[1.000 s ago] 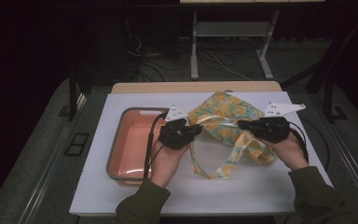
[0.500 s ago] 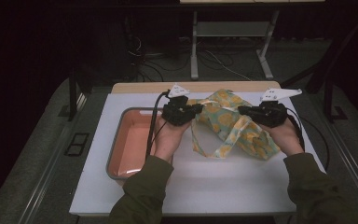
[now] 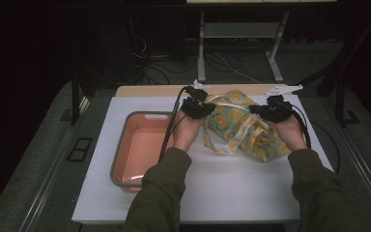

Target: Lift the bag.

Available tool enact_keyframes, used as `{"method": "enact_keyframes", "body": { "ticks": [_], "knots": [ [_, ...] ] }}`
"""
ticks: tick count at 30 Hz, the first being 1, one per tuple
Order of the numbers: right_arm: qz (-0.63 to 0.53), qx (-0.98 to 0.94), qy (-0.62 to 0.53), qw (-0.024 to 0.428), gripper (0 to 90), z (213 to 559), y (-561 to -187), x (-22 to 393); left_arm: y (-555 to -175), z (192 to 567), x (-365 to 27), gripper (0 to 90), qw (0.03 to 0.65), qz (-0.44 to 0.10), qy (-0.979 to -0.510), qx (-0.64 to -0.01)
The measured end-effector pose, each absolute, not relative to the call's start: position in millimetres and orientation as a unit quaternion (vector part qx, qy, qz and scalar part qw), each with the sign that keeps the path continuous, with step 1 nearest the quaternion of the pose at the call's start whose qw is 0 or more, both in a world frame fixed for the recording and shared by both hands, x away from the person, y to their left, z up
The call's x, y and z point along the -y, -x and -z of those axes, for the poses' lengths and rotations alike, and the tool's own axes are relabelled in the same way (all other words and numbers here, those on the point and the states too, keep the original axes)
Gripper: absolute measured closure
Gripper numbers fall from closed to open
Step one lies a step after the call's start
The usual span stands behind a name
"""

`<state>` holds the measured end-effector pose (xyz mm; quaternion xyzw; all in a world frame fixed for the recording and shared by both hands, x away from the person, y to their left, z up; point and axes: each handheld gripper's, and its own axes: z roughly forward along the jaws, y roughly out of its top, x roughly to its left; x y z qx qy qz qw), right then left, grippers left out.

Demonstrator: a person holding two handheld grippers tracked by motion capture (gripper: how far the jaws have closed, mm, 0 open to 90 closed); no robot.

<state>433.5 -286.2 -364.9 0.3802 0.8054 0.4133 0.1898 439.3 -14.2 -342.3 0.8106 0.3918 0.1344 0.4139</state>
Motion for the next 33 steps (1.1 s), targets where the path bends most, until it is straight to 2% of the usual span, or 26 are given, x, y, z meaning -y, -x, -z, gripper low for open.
{"method": "enact_keyframes", "body": {
  "ticks": [8, 10, 12, 18, 24, 27, 33],
  "knots": [
    [-0.393, -0.801, -0.418, 0.171, 89.1, 391, -446, 291, -453, 359, 33, 86.7, 0.367, -0.141, -0.828, -0.4],
    [-0.387, -0.802, -0.423, 0.17, 89.1, 395, -447, 291, -454, 361, 33, 80.0, 0.361, -0.141, -0.83, -0.402],
    [-0.388, -0.8, -0.425, 0.17, 88.7, 396, -446, 292, -453, 361, 32, 66.8, 0.354, -0.136, -0.832, -0.404],
    [-0.432, -0.781, -0.43, 0.136, 65.2, 393, -440, 301, -444, 351, 16, 40.0, 0.386, -0.125, -0.829, -0.385],
    [-0.473, -0.773, -0.406, 0.112, 38.0, 380, -426, 302, -425, 340, -3, 21.0, 0.417, -0.121, -0.831, -0.348],
    [-0.482, -0.777, -0.39, 0.109, 30.6, 374, -418, 299, -414, 334, -14, 15.5, 0.429, -0.121, -0.832, -0.329],
    [-0.499, -0.776, -0.37, 0.108, 27.1, 368, -399, 296, -390, 332, -41, 13.9, 0.462, -0.107, -0.825, -0.308]
  ]
}}
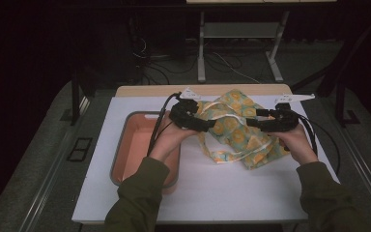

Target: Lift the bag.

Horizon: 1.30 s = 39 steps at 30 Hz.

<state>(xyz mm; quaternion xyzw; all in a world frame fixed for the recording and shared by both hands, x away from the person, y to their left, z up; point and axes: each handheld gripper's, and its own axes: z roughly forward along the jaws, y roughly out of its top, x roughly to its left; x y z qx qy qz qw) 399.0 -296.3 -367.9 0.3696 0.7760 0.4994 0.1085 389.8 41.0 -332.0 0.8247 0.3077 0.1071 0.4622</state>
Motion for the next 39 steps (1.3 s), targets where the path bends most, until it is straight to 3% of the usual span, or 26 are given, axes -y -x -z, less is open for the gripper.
{"method": "enact_keyframes", "body": {
  "ticks": [11, 21, 39],
  "knots": [
    [-0.514, -0.784, -0.33, 0.109, 21.5, 363, -365, 291, -348, 339, -102, 12.7, 0.499, -0.139, -0.804, -0.291],
    [-0.516, -0.784, -0.325, 0.118, 18.4, 365, -335, 296, -308, 349, -150, 7.3, 0.52, -0.134, -0.796, -0.278],
    [-0.505, -0.788, -0.32, 0.146, 13.9, 380, -294, 310, -278, 359, -196, 1.0, 0.544, -0.132, -0.776, -0.29]
  ]
}}
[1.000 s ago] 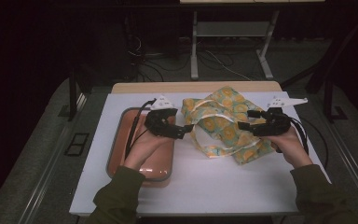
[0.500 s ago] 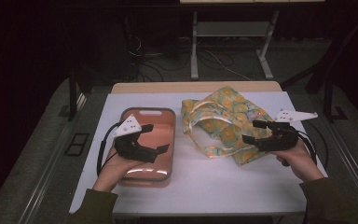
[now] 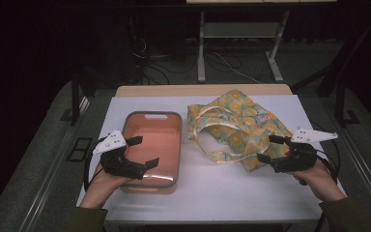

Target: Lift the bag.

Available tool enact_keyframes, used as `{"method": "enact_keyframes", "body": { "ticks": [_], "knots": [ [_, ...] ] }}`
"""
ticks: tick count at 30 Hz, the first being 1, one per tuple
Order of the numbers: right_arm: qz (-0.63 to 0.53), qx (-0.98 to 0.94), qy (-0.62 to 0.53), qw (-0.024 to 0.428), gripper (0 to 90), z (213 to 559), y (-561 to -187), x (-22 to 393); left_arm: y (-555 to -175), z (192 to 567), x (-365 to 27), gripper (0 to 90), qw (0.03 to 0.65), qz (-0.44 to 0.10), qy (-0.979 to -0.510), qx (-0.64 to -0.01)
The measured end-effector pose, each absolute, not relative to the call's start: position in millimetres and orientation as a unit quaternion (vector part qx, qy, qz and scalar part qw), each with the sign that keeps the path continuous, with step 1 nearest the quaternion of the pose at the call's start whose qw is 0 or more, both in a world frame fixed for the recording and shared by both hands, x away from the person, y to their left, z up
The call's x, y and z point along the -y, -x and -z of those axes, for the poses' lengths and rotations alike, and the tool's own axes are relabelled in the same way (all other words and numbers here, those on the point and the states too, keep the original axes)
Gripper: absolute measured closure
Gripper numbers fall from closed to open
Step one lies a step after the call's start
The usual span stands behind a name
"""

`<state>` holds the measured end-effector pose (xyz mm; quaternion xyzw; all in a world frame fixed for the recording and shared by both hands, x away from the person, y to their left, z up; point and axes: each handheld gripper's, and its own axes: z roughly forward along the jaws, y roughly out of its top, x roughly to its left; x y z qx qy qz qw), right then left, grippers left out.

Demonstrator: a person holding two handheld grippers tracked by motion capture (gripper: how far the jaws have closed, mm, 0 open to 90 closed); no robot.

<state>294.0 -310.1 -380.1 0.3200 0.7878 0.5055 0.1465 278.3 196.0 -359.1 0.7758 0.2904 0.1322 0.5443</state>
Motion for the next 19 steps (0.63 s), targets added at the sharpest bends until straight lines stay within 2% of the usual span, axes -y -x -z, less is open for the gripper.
{"method": "enact_keyframes", "body": {
  "ticks": [19],
  "knots": [
    [-0.509, -0.781, -0.33, 0.149, 13.9, 384.4, -289.9, 319.7, -276.4, 366.0, -198.5, 1.0, 0.539, -0.129, -0.782, -0.287]
  ]
}}
